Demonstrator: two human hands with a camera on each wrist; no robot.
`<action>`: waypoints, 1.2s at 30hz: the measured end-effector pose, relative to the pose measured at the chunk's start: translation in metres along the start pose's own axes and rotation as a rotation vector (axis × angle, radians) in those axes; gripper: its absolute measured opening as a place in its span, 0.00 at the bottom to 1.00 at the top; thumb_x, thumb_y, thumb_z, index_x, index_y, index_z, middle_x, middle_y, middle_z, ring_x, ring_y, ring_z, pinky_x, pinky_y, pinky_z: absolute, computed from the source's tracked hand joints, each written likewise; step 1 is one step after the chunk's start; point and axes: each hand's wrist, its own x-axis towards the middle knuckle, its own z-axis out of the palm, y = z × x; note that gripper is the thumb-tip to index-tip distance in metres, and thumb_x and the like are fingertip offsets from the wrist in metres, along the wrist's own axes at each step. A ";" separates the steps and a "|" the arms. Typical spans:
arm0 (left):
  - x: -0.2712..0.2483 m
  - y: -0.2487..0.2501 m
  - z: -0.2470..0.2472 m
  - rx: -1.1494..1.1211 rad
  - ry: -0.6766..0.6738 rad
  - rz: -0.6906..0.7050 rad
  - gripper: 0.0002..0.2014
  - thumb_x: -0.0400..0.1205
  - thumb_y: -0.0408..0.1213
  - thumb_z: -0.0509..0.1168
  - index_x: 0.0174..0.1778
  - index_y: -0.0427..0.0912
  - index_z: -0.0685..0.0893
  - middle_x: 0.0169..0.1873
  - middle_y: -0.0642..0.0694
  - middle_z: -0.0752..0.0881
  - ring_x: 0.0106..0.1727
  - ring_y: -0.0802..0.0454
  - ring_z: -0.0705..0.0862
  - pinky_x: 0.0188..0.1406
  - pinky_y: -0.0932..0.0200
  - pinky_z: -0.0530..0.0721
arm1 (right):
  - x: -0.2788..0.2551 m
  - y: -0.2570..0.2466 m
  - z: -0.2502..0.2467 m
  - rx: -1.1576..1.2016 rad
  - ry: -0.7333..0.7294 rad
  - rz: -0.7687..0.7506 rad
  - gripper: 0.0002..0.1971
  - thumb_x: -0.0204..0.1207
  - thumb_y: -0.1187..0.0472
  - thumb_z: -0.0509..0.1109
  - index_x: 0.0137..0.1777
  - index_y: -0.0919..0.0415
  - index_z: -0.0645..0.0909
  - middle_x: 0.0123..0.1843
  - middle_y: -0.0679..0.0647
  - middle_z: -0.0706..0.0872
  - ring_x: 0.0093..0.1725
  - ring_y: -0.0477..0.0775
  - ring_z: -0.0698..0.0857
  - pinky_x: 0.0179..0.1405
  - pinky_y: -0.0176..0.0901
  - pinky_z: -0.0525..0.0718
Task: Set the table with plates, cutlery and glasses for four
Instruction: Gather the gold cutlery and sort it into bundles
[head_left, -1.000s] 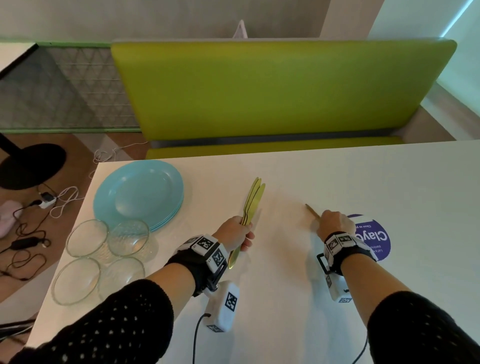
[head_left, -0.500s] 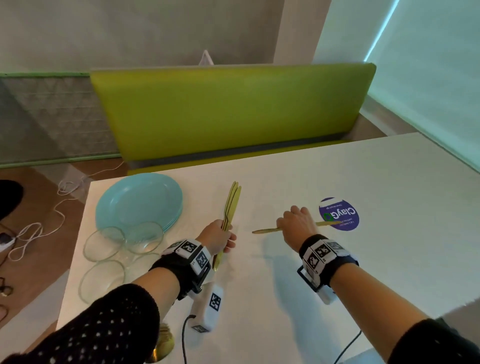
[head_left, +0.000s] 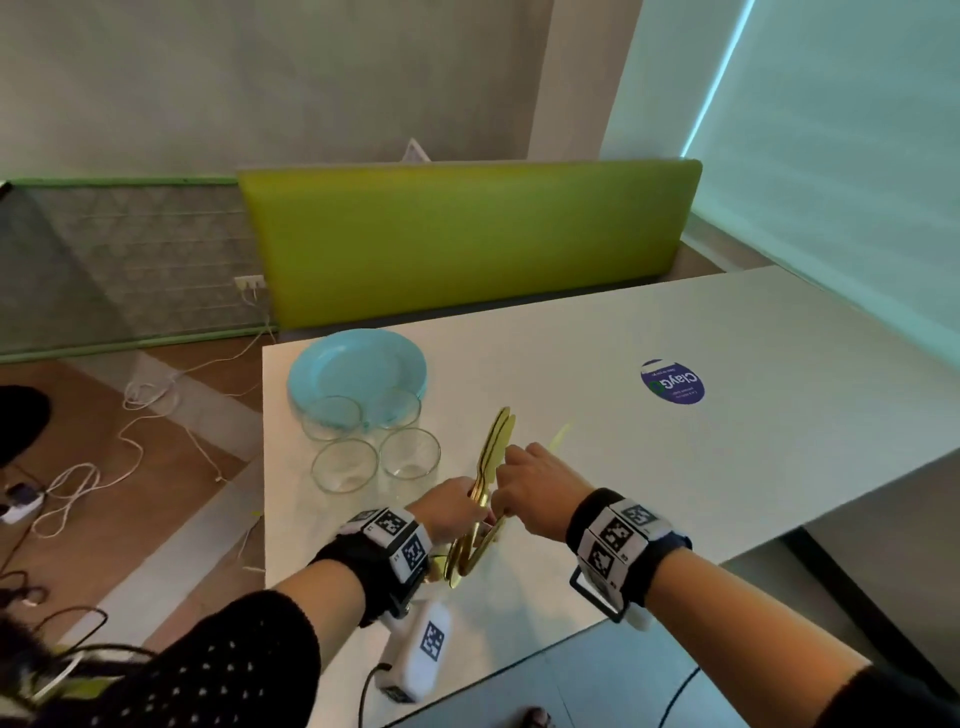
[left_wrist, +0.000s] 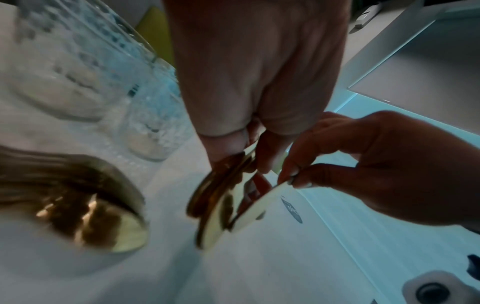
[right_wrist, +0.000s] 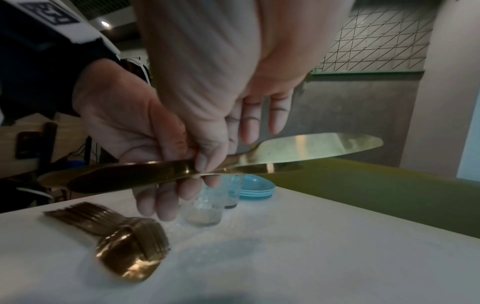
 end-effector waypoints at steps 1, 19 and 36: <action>-0.008 -0.004 0.002 -0.027 -0.023 -0.010 0.08 0.78 0.21 0.57 0.44 0.35 0.80 0.39 0.39 0.84 0.42 0.45 0.86 0.51 0.48 0.87 | -0.003 -0.007 -0.002 -0.007 0.026 0.006 0.06 0.59 0.59 0.81 0.35 0.48 0.90 0.34 0.46 0.87 0.42 0.54 0.83 0.38 0.43 0.79; -0.058 -0.056 0.016 -0.049 -0.122 -0.060 0.14 0.76 0.15 0.55 0.44 0.37 0.79 0.42 0.43 0.83 0.40 0.54 0.84 0.41 0.61 0.84 | -0.006 -0.079 0.006 0.032 -0.169 -0.094 0.10 0.81 0.62 0.61 0.54 0.64 0.83 0.52 0.59 0.88 0.56 0.61 0.81 0.60 0.52 0.76; -0.073 -0.108 -0.019 0.861 0.037 -0.006 0.26 0.82 0.26 0.53 0.78 0.46 0.66 0.63 0.39 0.82 0.63 0.43 0.81 0.63 0.54 0.80 | -0.012 -0.083 0.025 0.325 -0.111 0.190 0.14 0.81 0.53 0.62 0.61 0.57 0.83 0.62 0.55 0.83 0.65 0.57 0.80 0.59 0.48 0.79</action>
